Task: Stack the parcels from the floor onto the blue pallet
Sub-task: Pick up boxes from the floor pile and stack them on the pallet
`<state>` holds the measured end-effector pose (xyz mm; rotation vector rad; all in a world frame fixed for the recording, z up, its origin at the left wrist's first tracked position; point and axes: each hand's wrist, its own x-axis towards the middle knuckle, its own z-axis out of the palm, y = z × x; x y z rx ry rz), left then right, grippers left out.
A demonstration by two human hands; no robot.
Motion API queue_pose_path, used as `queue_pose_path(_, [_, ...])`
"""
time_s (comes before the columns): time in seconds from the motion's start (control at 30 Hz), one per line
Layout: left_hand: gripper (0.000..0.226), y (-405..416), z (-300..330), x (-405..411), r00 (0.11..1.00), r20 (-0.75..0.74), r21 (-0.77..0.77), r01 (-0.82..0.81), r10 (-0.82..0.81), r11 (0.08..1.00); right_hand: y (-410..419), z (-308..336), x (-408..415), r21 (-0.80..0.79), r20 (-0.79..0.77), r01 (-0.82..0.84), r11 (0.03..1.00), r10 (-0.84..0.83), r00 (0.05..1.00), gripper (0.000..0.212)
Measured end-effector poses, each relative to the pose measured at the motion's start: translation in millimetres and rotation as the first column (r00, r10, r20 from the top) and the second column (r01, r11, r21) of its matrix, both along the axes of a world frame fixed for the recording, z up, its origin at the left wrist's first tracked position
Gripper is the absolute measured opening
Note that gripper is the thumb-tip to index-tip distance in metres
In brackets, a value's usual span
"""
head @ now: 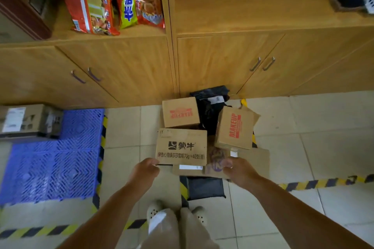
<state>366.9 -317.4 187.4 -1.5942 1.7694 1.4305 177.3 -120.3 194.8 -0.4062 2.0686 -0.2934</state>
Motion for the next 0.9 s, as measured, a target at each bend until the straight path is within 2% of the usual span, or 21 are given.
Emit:
queue_pose_path(0.13, [0.036,-12.2,-60.1,-7.0,0.998,0.043,-0.006,0.049,-0.048,0.999,-8.2,-60.2,-4.4,0.039,0.063,-0.003,0.999,0.001,0.998,0.020])
queue_pose_path(0.33, [0.038,-37.6,-150.4,-21.7,0.987,0.078,-0.036,0.145,-0.142,0.989,-36.1,-153.6,-13.5,0.051,0.097,0.109,0.993,-0.113,0.989,0.011])
queue_pose_path(0.5, [0.038,-59.0,-228.7,-30.9,0.972,0.128,-0.076,0.209,-0.199,0.975,-54.7,-241.8,-20.6,0.056,0.092,0.158,0.986,-0.163,0.982,0.014])
queue_pose_path(0.67, [0.054,-68.1,-286.9,-41.0,0.968,0.149,-0.118,0.222,-0.204,0.968,-69.1,-312.5,-21.9,0.092,0.015,0.180,0.979,-0.183,0.983,0.055])
queue_pose_path(0.8, [0.054,-77.7,-322.6,-50.3,0.987,0.094,-0.084,0.136,-0.128,0.987,-89.4,-336.1,-20.9,0.107,0.002,0.281,0.954,-0.283,0.959,0.070])
queue_pose_path(0.9, [0.044,-82.3,-337.5,-52.7,1.000,0.009,0.051,0.005,-0.005,0.999,-96.6,-345.6,-20.5,0.127,0.056,0.404,0.906,-0.413,0.909,0.070])
